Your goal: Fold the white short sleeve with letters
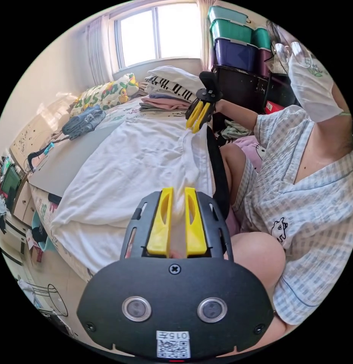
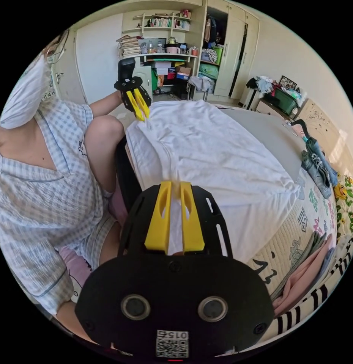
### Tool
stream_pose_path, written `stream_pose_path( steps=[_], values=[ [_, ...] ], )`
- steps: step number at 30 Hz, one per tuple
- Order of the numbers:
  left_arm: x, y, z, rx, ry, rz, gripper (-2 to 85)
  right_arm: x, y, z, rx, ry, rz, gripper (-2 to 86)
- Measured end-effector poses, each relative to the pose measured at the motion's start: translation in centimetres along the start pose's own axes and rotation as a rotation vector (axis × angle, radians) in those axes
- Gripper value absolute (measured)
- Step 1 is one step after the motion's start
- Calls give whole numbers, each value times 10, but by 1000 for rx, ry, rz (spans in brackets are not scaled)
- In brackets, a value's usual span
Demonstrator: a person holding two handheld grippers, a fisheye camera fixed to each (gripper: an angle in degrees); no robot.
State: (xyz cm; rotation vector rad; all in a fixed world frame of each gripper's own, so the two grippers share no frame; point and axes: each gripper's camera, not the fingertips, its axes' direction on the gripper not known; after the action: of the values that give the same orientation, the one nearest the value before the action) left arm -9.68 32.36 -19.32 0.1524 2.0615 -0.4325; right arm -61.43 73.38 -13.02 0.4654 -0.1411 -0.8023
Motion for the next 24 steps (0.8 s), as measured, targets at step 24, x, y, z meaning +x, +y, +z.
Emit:
stream_pose_path(
  steps=[24],
  values=[
    [-294,-60,132,-63,-296,-334,115,321,-282,132,19,177,366,116]
  ],
)
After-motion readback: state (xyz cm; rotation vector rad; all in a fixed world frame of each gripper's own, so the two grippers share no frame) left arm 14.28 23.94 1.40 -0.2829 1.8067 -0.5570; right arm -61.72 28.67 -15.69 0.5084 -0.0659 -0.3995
